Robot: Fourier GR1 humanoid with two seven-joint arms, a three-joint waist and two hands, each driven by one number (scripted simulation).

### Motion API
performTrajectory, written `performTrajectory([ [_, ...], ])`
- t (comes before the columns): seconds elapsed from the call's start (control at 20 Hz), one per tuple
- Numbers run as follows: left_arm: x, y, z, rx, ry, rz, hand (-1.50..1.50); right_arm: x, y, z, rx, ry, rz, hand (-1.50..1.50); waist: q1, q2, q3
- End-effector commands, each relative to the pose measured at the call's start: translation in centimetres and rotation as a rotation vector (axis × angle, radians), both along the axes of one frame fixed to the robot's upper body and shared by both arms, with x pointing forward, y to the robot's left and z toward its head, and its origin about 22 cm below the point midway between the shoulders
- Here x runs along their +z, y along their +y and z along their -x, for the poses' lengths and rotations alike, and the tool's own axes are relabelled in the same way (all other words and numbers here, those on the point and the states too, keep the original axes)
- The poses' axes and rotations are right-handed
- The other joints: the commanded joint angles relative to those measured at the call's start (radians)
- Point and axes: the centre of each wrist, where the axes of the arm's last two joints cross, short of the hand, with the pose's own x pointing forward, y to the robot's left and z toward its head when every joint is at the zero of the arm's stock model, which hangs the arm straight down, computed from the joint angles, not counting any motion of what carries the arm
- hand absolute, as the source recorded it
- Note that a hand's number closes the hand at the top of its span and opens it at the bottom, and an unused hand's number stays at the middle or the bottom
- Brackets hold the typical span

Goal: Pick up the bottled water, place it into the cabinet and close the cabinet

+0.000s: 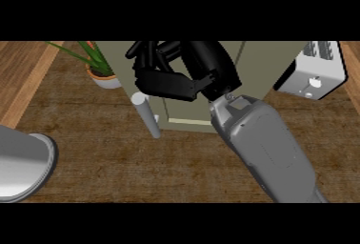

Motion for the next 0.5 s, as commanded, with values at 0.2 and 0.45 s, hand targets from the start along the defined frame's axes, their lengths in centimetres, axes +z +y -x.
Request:
performTrajectory([
  [0.2, 0.4, -0.3, -1.2, 0.001, -0.001, 0.003, 1.5, -3.7, -0.9, -4.4, -0.059, 0.054, 0.035, 1.5, -0.006, 0.014, -0.001],
  [0.45, 0.8, -0.1, -1.7, -0.032, -0.022, 0.004, 1.5, -4.9, -0.9, -5.5, -0.12, 0.065, 0.06, 1.5, 0.004, 0.021, -0.001],
])
